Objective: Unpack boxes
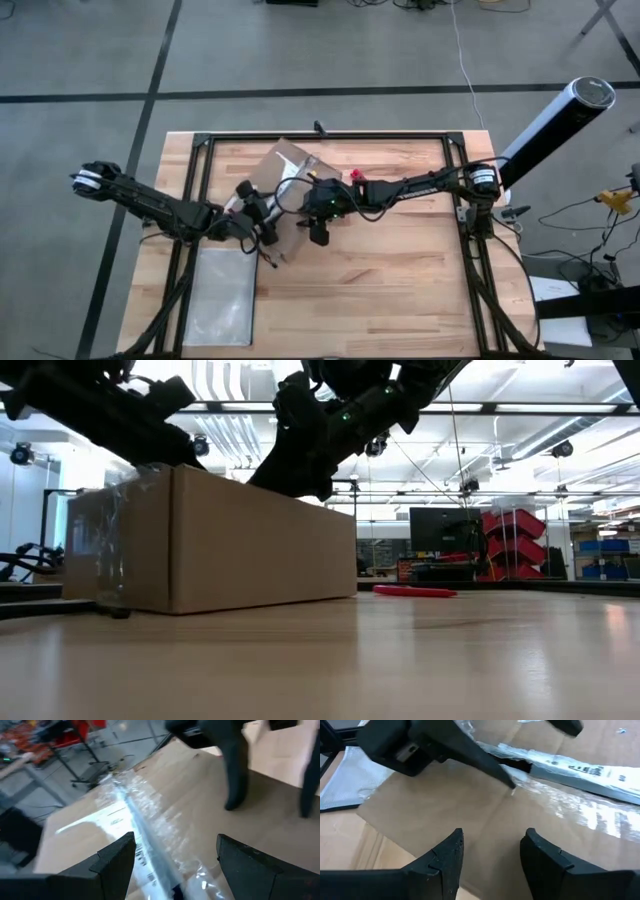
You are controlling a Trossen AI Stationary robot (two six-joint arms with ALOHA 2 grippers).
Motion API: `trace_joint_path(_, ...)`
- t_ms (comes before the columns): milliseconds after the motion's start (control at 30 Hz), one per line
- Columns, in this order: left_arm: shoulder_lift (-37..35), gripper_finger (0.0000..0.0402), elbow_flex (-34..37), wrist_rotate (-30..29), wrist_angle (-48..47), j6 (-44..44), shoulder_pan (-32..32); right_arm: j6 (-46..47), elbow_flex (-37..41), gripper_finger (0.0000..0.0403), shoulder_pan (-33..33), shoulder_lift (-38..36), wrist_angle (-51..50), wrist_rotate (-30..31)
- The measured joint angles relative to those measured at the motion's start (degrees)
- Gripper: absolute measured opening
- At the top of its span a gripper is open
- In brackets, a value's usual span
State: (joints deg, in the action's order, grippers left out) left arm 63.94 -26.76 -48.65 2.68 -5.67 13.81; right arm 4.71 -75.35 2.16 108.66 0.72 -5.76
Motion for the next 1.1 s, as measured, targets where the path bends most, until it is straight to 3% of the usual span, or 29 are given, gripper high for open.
trace_joint_path(400, -1.6, 0.0257, 0.0, -0.3, -6.5, -2.7, -2.0, 0.3, 0.0, 0.0170, 0.0, 0.1, -0.4, -0.3)
trace_joint_path(633, -6.7, 0.0257, -2.0, 0.3, -7.9, -1.3, -1.8, -3.3, -1.5, 0.0168, 0.3, -0.1, -1.6, -0.2)
trace_joint_path(733, -9.0, 0.0257, -4.5, 2.3, -9.1, -2.0, -1.8, -6.2, -3.7, 0.0171, 0.8, -0.1, -4.0, 2.7)
trace_joint_path(933, -11.6, 0.0257, -9.9, 6.1, -22.6, -13.6, -1.8, -12.8, -7.0, 0.0172, 2.4, -0.2, -11.8, 14.1)
trace_joint_path(1100, -11.3, 0.0257, -14.2, 6.5, -39.1, -26.3, -1.8, -15.2, -7.1, 0.0174, 6.2, -0.2, -15.1, 16.3)
